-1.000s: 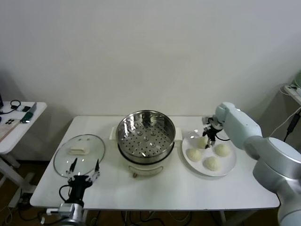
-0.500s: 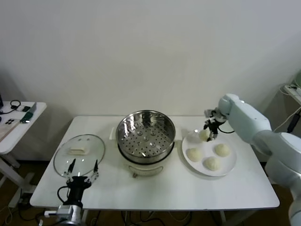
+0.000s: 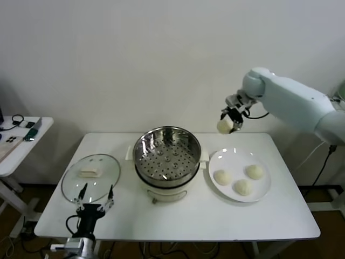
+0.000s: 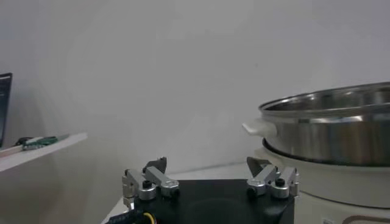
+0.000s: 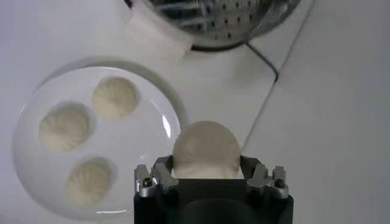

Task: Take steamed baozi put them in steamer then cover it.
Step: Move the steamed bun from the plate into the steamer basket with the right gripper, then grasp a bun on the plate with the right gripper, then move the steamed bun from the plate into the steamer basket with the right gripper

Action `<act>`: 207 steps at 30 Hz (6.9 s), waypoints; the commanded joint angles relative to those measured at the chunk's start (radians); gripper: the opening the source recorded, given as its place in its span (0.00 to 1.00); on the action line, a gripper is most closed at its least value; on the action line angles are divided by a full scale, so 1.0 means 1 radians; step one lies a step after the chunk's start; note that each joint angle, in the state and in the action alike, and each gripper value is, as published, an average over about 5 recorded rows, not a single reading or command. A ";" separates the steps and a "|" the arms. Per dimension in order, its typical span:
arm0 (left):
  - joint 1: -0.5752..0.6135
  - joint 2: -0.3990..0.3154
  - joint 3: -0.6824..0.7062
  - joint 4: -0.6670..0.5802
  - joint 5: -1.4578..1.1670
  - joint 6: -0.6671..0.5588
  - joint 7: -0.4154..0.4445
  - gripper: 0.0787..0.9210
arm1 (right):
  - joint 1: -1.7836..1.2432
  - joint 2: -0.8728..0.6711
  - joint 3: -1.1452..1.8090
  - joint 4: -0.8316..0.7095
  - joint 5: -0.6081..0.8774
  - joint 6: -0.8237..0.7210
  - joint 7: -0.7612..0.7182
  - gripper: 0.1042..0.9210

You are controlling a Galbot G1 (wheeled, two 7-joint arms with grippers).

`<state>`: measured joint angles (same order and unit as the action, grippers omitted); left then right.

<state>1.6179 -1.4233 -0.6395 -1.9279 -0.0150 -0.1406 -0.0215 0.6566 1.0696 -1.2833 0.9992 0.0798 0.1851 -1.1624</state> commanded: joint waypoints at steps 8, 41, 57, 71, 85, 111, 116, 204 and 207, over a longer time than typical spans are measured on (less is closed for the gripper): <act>0.005 -0.004 0.015 0.002 -0.031 0.006 -0.006 0.88 | 0.019 0.239 -0.028 0.216 -0.259 0.153 0.003 0.74; 0.012 -0.005 0.008 0.031 -0.040 -0.002 -0.027 0.88 | -0.288 0.471 0.126 -0.167 -0.615 0.293 0.063 0.74; 0.026 -0.007 0.004 0.031 -0.043 -0.006 -0.031 0.88 | -0.276 0.457 0.125 -0.162 -0.556 0.291 0.064 0.87; 0.033 -0.008 -0.001 0.012 -0.046 -0.004 -0.031 0.88 | 0.014 0.182 -0.055 0.090 0.018 0.041 0.031 0.88; 0.043 -0.002 0.008 -0.012 -0.045 -0.005 -0.030 0.88 | 0.143 -0.309 -0.291 0.360 0.554 -0.482 0.208 0.88; 0.073 -0.006 0.006 -0.016 -0.036 -0.010 -0.031 0.88 | -0.424 -0.224 0.046 0.079 0.264 -0.502 0.221 0.88; 0.081 -0.005 0.001 -0.009 -0.038 -0.017 -0.032 0.88 | -0.450 -0.170 0.072 0.004 0.259 -0.494 0.212 0.88; 0.098 -0.017 0.035 -0.030 0.023 -0.008 -0.025 0.88 | -0.085 0.418 -0.279 -0.103 0.802 -0.520 0.243 0.73; 0.097 -0.014 0.031 -0.024 0.016 -0.009 -0.025 0.88 | -0.102 0.431 -0.278 -0.116 0.799 -0.519 0.242 0.73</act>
<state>1.7156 -1.4390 -0.6078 -1.9554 0.0039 -0.1508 -0.0464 0.6220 1.4016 -1.5501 0.9761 0.9137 -0.3394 -0.9148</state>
